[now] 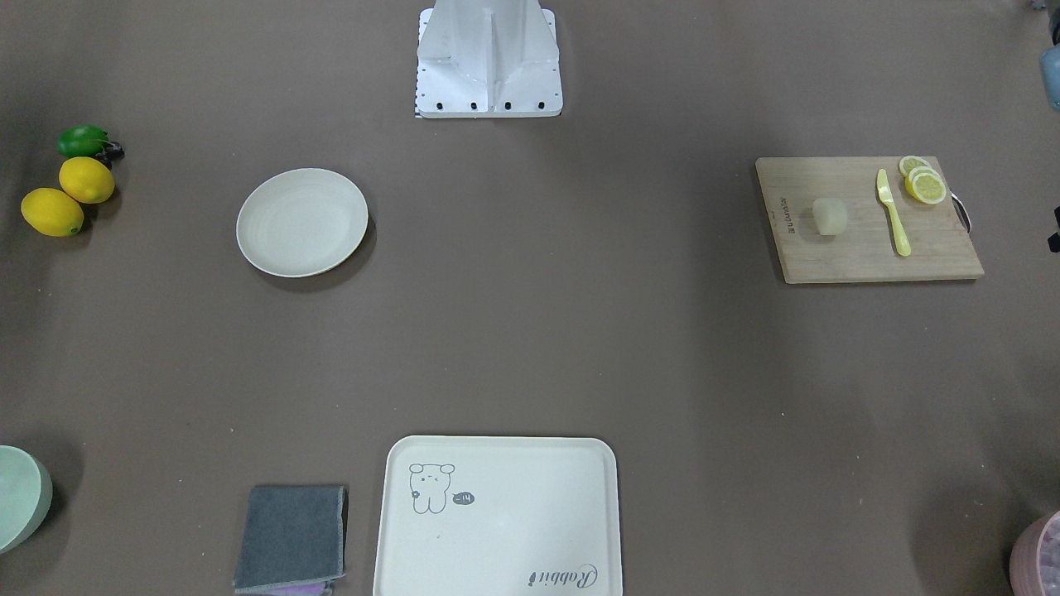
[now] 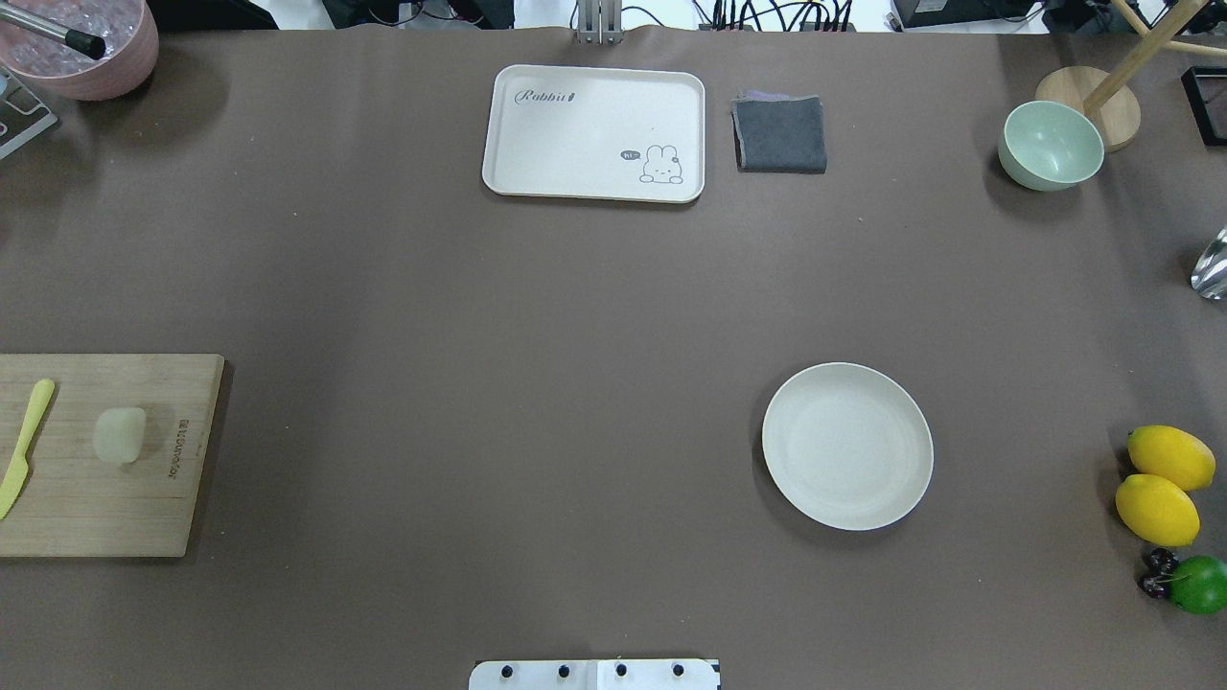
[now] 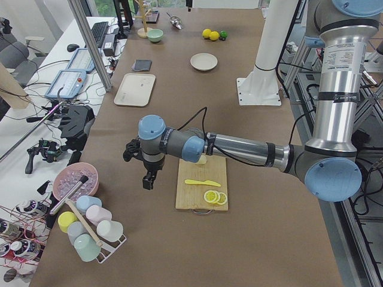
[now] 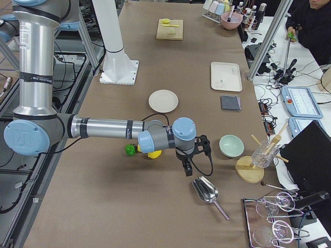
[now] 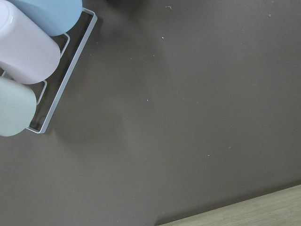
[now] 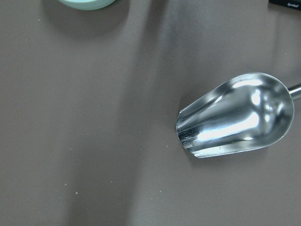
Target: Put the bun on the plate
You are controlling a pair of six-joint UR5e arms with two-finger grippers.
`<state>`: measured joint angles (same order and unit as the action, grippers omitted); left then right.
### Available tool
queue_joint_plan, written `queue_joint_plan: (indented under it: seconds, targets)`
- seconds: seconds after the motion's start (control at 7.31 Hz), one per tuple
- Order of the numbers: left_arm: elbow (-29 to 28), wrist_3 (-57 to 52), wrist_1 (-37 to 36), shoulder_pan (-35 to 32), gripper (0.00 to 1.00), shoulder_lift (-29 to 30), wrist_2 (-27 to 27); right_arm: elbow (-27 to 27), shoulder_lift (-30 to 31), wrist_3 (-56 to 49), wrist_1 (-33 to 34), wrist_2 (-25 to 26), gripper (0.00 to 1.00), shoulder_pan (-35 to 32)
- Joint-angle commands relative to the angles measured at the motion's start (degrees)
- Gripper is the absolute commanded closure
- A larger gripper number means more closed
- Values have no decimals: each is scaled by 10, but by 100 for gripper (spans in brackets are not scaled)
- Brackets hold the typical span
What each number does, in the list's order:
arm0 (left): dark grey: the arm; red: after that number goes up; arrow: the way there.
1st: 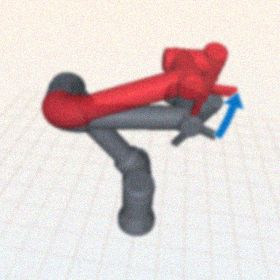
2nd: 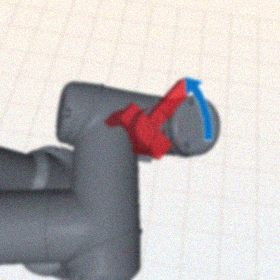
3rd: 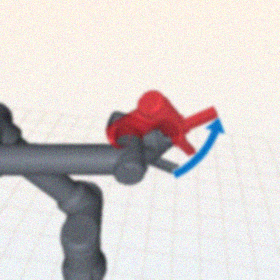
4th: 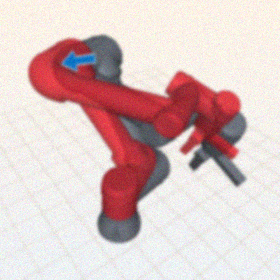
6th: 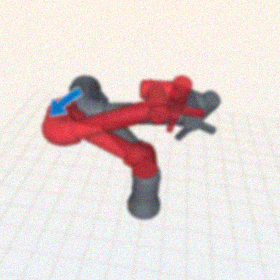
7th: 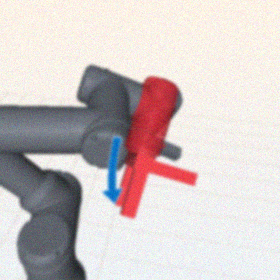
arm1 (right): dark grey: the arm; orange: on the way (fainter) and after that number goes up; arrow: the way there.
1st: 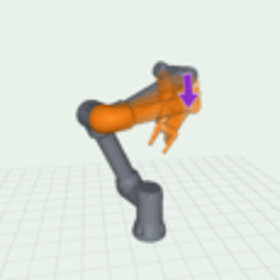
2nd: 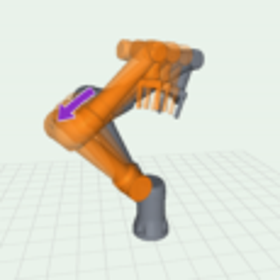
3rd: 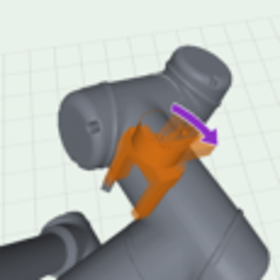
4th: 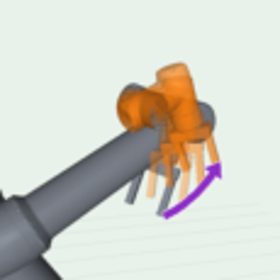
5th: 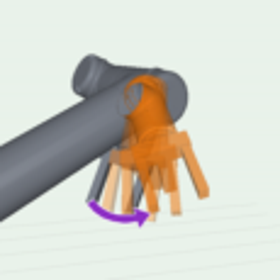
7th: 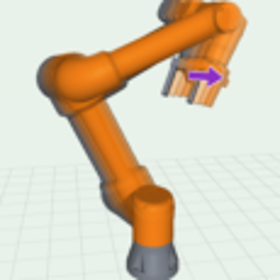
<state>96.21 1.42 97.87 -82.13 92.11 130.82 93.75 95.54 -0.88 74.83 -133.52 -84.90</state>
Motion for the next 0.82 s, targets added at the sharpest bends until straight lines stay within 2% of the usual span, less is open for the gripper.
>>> queue_joint_plan:
  seconds: [0.0,0.27,0.55,0.68]
  targets:
    - [3,3,0,2,3,3,2,-1,3,0,0,3,0,1]
    - [4,3,2,5,3,4,4,-5,2,0,10,6,0,4]
    - [-5,3,-4,5,3,1,42,-6,-6,1,36,4,0,13]
    - [-2,2,-1,5,3,-3,33,-1,-2,1,35,-2,0,13]
